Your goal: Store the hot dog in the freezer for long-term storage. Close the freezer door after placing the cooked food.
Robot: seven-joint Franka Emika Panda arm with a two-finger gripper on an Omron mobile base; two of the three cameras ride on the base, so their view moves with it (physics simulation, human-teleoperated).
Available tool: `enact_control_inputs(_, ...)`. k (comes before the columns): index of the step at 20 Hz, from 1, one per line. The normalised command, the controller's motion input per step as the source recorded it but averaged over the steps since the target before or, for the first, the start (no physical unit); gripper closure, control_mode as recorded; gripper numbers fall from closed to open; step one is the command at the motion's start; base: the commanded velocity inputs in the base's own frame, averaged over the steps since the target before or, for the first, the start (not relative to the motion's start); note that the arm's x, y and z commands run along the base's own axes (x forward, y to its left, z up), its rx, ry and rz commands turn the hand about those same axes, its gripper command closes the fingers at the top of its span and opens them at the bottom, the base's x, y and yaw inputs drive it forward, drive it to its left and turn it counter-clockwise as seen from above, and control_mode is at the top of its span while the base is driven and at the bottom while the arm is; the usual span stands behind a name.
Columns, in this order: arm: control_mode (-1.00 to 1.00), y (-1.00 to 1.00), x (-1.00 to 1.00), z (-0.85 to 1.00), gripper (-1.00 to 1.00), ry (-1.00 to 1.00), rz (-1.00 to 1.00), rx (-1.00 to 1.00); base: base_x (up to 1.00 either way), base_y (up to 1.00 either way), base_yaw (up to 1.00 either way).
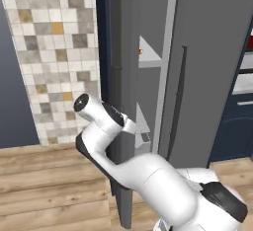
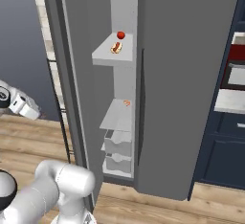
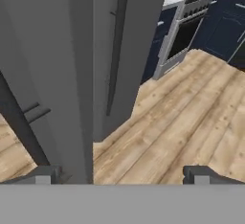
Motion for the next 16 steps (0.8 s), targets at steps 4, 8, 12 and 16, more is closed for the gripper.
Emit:
enact_control_inputs(4, -1.0, 0.01, 0.47, -0.07, -1.0, 0.0, -0.01, -0.19, 0.0, 0.0, 0.0)
enact_control_inputs(8, -1.0, 0.0, 0.27, -0.12, -1.0, 0.0, -0.03, -0.06, 0.0, 0.0, 0.0)
enact_control_inputs(12, -1.0, 0.0, 0.36, -0.15, -1.0, -0.05, -0.02, -0.13, 0.0, 0.0, 0.0)
enact_control_inputs(16, -1.0, 0.1, 0.29, -0.01, -1.0, -0.17, 0.0, -0.23, 0.0, 0.0, 0.0)
